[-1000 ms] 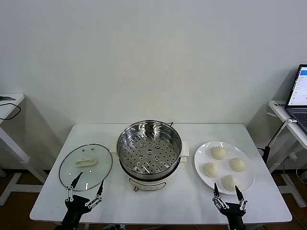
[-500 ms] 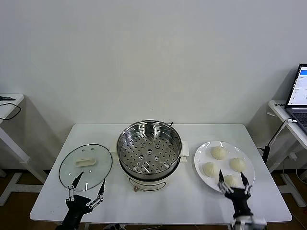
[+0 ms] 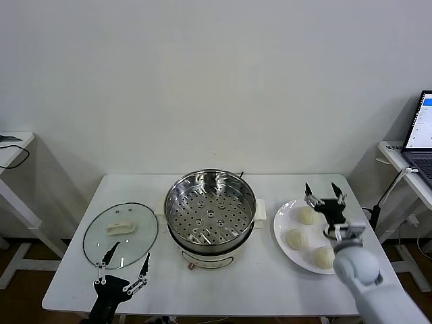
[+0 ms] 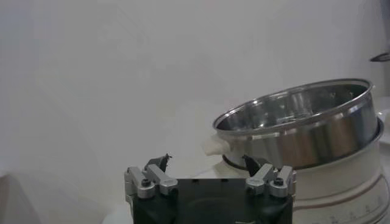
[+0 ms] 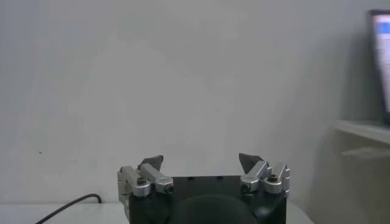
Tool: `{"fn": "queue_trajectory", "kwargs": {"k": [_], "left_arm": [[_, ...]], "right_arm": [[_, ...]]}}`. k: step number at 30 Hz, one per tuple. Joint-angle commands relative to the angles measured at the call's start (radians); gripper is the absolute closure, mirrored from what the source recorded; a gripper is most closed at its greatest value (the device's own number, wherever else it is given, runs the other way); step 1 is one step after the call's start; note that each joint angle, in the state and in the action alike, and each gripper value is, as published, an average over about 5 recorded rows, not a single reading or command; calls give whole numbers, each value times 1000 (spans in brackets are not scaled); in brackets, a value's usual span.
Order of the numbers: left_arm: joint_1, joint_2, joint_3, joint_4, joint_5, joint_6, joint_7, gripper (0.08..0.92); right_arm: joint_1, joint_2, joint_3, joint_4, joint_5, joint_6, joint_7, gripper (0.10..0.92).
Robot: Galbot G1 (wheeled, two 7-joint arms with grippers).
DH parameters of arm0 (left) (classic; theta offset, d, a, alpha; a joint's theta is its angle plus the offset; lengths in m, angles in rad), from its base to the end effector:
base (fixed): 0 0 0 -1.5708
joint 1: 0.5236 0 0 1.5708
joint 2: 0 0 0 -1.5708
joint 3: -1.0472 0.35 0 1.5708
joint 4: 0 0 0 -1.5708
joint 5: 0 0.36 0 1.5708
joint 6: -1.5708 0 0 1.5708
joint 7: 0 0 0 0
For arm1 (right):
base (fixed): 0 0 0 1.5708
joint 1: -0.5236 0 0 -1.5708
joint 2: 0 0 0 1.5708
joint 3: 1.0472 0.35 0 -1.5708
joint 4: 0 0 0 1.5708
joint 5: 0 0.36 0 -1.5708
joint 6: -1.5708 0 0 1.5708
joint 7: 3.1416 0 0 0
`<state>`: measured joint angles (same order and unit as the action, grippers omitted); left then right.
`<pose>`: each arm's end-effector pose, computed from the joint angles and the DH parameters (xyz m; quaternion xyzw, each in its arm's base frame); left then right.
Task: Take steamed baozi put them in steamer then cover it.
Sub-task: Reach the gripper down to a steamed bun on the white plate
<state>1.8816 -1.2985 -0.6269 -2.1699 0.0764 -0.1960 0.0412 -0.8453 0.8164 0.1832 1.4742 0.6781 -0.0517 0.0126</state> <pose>0.0998 0.0691 -0.3086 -0.0915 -0.9816 -0.1668 0.0145 0.4035 -0.1763 -0.2872 0.0836 -0.9922 0.0580 0.0724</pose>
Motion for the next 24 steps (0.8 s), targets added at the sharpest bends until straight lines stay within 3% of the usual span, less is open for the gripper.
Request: {"fn": "queue_trajectory", "kwargs": {"k": [1,6,13,19,24], "left_arm": [[4,-2,-3,-4,2,2,-3,177],[4,-8,-3,-3,3,4,-5,177],[12,-24,-10,-3,8,5,-6,177],[27,-35,-16,-9,18,4,-9,177],[38,-43,-22,-17,22,1,-11,177]], "right_arm": [[411,-192,-333,-260,-27,-175,-527,203],[584,-228,-519,-353,-252,-147,-860,203],[799,-159,-669,-499,-616,-18,-1259,203],[875,-60,-718,-590,-815,44,-1367,203],[883,15,-731,-659,-920,80,-1365,203]]}}
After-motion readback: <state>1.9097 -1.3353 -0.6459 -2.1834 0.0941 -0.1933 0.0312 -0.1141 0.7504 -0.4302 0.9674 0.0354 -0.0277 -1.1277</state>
